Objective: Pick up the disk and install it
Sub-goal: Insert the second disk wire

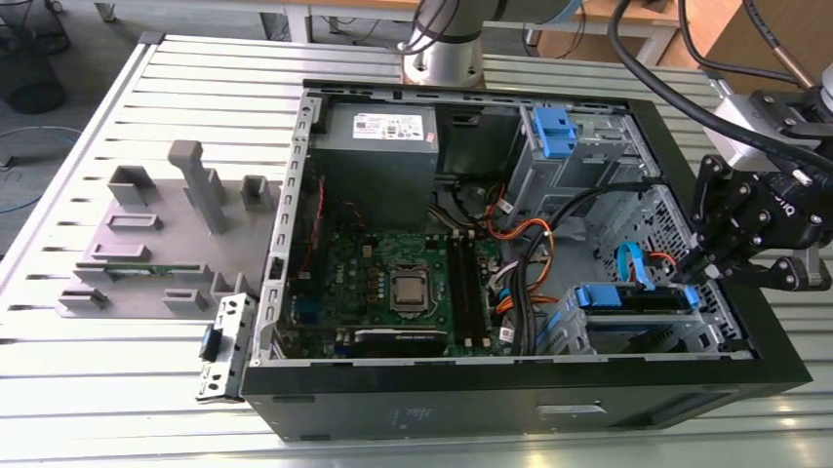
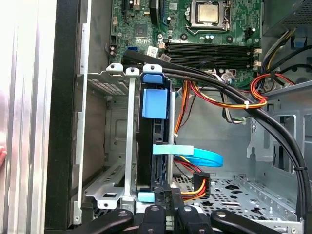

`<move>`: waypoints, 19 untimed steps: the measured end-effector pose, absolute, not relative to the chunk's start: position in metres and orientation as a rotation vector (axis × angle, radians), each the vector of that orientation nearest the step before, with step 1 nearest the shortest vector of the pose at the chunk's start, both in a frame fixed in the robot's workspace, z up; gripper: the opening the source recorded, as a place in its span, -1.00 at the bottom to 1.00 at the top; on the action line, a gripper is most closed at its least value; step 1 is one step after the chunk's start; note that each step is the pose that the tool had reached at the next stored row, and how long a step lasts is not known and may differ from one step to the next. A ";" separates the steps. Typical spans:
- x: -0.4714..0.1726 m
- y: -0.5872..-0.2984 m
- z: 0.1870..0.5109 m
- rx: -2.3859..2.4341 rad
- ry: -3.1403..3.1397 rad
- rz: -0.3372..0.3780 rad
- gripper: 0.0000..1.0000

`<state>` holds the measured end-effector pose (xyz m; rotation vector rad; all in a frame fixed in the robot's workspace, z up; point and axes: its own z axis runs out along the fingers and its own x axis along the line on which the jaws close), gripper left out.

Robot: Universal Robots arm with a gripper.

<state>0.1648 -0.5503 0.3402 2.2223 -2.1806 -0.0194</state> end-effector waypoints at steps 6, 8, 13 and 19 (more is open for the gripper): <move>0.165 -0.550 0.340 2.221 -2.180 -0.017 -0.67; 0.165 -0.550 0.341 2.221 -2.179 -0.017 -0.67; 0.165 -0.550 0.344 2.222 -2.180 -0.017 -0.67; 0.161 -0.547 0.345 2.224 -2.183 -0.011 -0.67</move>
